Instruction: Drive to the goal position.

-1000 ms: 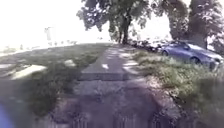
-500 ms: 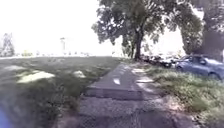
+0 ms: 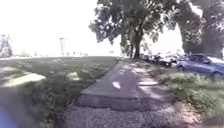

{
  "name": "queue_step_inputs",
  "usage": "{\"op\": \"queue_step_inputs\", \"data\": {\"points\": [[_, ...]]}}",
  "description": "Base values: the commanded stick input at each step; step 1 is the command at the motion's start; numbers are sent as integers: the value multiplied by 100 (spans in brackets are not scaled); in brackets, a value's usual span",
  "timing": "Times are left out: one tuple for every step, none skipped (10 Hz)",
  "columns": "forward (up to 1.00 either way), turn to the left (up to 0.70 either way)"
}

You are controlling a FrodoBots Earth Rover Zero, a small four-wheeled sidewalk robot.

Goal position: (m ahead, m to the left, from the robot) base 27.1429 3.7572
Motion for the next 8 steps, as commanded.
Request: {"op": "queue_step_inputs", "data": {"points": [[70,0],[70,0],[70,0],[70,0],[70,0],[70,0],[70,0],[70,0]]}}
